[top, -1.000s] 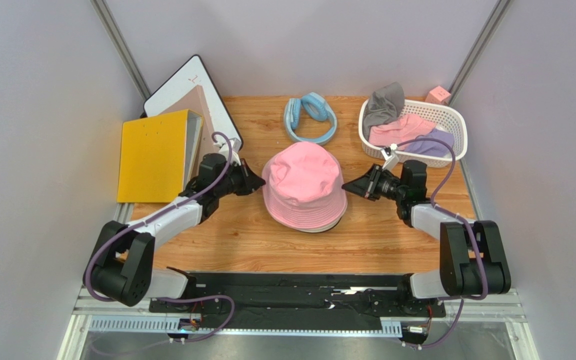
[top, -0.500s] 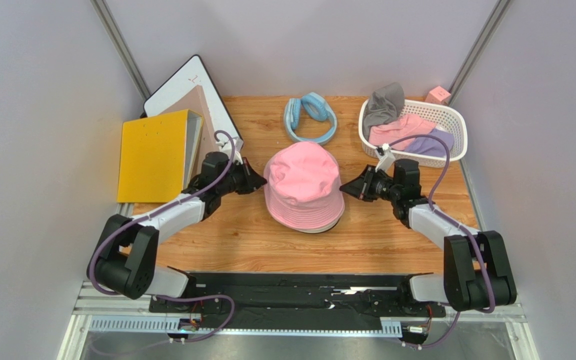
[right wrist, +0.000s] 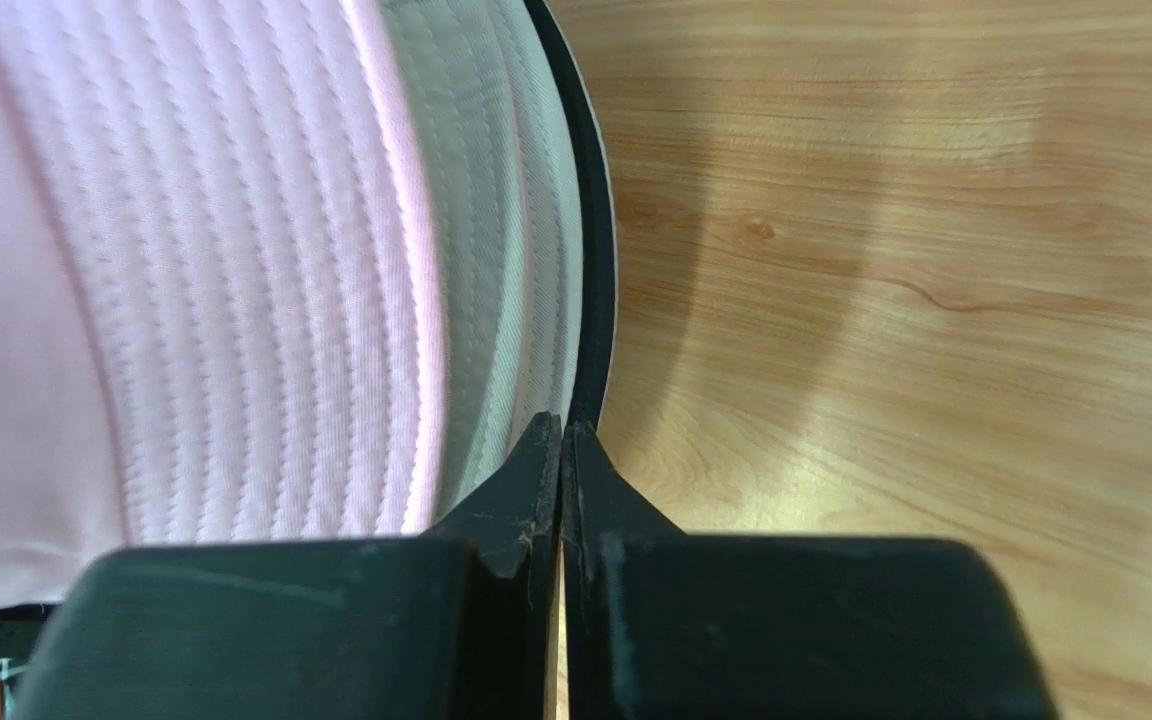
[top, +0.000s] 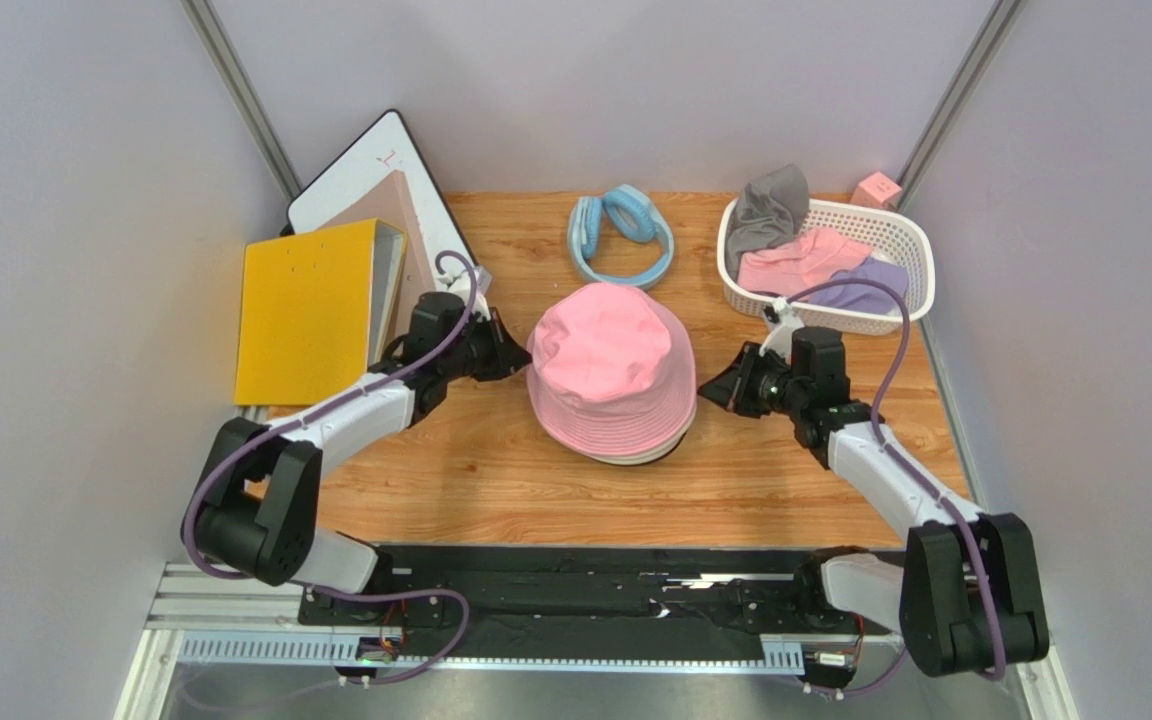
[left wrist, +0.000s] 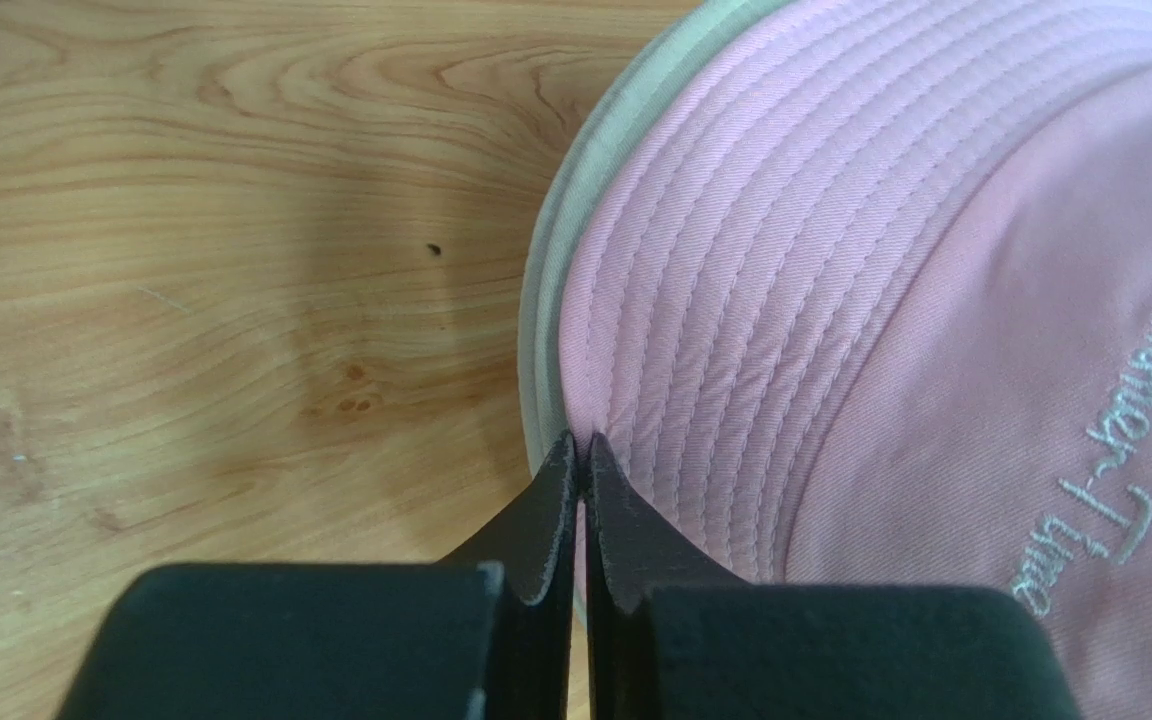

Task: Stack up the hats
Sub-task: Stack the hat on the hat.

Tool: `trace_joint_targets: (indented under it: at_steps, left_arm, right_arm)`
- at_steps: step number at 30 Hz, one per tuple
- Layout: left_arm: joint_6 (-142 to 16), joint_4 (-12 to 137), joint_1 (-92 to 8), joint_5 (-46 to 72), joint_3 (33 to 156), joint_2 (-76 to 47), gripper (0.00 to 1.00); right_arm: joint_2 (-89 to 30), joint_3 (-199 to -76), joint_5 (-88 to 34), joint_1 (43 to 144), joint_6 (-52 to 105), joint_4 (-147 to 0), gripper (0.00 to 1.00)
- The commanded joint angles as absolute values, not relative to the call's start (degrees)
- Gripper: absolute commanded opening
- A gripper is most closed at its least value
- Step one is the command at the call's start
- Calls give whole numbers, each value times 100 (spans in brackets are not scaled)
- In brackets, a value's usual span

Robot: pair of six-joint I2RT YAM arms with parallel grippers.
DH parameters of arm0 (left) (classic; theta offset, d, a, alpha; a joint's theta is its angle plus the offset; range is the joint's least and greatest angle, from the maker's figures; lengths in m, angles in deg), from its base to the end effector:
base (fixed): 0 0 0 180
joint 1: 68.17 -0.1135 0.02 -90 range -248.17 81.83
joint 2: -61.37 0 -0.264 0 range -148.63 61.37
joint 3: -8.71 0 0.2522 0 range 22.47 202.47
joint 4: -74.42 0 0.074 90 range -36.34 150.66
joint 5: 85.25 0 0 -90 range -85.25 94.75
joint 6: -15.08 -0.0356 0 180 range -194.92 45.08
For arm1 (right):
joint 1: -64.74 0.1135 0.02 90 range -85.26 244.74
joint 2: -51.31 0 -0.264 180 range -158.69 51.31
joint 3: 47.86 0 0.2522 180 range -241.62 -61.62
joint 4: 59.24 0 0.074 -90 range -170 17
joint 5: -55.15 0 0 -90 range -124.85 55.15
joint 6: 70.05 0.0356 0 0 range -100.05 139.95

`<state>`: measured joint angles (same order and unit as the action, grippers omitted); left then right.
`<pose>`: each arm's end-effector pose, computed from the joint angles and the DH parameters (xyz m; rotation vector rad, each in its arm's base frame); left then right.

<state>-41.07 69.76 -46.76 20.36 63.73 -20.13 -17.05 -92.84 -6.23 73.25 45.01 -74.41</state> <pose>0.2752 -0.1182 0.2061 -0.0695 2.2126 -0.8455 0.2313 0.0519 0.1932 0.0507 2.2904 0.8717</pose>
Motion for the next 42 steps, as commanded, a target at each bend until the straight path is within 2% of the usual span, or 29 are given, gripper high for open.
trace_joint_targets:
  at_steps: [1, 6, 7, 9, 10, 12, 13, 15, 16, 17, 18, 19, 22, 23, 25, 29, 33, 42]
  left_arm:
    - [-4582, 6269, -4743, 1555, 7080, -2388, 0]
    - [-4741, 6092, -4646, 1714, 8055, -3090, 0]
    - [-4767, 6092, -4620, 1731, 8187, -3188, 0]
    - [-4767, 6030, -4558, 1871, 8443, -3390, 0]
    - [-4741, 6031, -4532, 1907, 8504, -3443, 0]
    - [-4750, 6031, -4444, 1907, 8715, -3557, 20]
    - [-4758, 6031, -4418, 1872, 8777, -3549, 43]
    - [-4723, 5952, -4400, 1741, 8830, -3471, 62]
    - [-4706, 5917, -4400, 1636, 8813, -3409, 82]
    - [-4714, 5882, -4400, 1496, 8769, -3313, 86]
    - [-4732, 5716, -4409, 1172, 8760, -3138, 95]
    - [-4750, 5636, -4417, 1021, 8725, -3040, 99]
    - [-4706, 5407, -4575, 826, 8611, -2601, 99]
    - [-4697, 5354, -4654, 757, 8532, -2487, 99]
    - [-4706, 5223, -4698, 519, 8479, -2135, 99]
    - [-4653, 5055, -4725, 237, 8321, -1573, 99]
    - [-4644, 5055, -4699, 544, 8215, -905, 99]
    - [-4890, 4756, -3706, 641, 7943, -25, 99]
  right_arm:
    - [-1189, -9598, -1215, 7361, 4420, -8246, 2]
    - [-539, -9713, -1682, 7344, 4394, -8959, 14]
    - [-451, -9713, -1770, 7361, 4385, -9048, 23]
    - [-170, -9713, -1823, 7353, 4385, -9250, 32]
    - [-64, -9713, -1824, 7353, 4385, -9295, 43]
    - [181, -9730, -1806, 7361, 4385, -9391, 52]
    - [252, -9747, -1719, 7353, 4377, -9409, 60]
    - [340, -9791, -1587, 7353, 4359, -9401, 65]
    - [350, -9844, -1438, 7344, 4350, -9374, 69]
    - [332, -9862, -1350, 7344, 4333, -9348, 70]
    - [323, -9879, -1253, 7335, 4350, -9226, 71]
    - [254, -9888, -1061, 7318, 4376, -9120, 72]
    - [61, -9844, -412, 7142, 4595, -8506, 74]
    - [16, -9818, -252, 7116, 4709, -8330, 82]
    - [-72, -9800, 56, 7080, 4807, -7846, 88]
    - [-396, -9643, 522, 7019, 5088, -6959, 89]
    - [-967, -9388, 1085, 6808, 5553, -5809, 89]
    - [-1601, -9115, 1480, 6693, 5677, -4823, 88]
